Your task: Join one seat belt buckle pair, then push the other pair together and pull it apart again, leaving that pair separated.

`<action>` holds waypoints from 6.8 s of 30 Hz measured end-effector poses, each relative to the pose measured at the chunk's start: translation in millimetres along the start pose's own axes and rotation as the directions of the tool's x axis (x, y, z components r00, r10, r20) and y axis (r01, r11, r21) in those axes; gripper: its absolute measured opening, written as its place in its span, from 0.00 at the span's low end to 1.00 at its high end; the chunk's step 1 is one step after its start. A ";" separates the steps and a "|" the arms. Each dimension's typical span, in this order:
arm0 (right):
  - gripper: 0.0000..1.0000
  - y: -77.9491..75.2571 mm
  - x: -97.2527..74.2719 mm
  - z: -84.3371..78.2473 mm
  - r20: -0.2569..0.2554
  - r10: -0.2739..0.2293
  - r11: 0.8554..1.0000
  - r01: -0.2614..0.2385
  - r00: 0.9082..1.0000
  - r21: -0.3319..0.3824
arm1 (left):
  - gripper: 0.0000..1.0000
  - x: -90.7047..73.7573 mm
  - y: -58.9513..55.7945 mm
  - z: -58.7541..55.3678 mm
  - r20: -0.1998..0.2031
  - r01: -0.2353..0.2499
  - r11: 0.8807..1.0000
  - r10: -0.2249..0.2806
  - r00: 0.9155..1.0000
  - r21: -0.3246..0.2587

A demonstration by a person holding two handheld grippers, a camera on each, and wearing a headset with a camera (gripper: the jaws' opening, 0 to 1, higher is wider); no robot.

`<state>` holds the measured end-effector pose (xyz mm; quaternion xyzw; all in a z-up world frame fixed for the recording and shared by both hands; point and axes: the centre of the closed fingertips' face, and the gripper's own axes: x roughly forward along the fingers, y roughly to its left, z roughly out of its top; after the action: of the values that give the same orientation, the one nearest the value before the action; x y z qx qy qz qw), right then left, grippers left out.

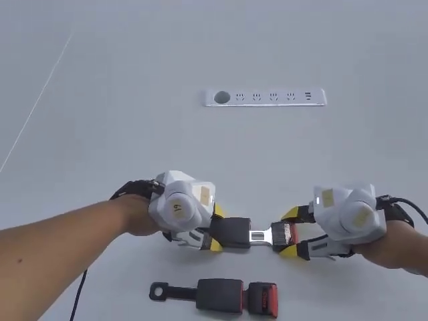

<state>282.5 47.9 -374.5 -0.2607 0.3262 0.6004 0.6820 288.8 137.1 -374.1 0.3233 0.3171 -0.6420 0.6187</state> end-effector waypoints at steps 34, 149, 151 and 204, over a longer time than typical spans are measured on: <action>0.35 2.1 19.5 25.9 0.044 -0.028 0.998 0.026 0.999 0.061 | 0.32 2.2 1.1 -1.2 -0.033 0.004 1.000 -0.004 0.999 -0.010; 0.61 -7.4 -86.8 -63.0 -0.016 -0.251 0.941 0.248 0.968 0.230 | 0.61 -14.3 -4.0 9.7 -0.010 -0.030 0.951 0.028 1.000 -0.308; 0.66 -8.4 -93.5 -59.8 -0.004 -0.309 0.899 0.294 0.951 0.326 | 0.66 -23.9 -4.8 13.3 0.013 -0.053 0.926 0.062 0.998 -0.374; 0.97 132.8 -168.3 -5.0 0.066 -0.773 0.520 0.570 0.631 0.636 | 1.00 -223.7 -162.1 -56.6 0.117 -0.355 0.469 0.720 0.684 -0.809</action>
<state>139.4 -46.1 -245.4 -0.0475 0.2336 0.1947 0.9514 133.8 320.0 -225.6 -0.0237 0.2721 -0.2763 0.9214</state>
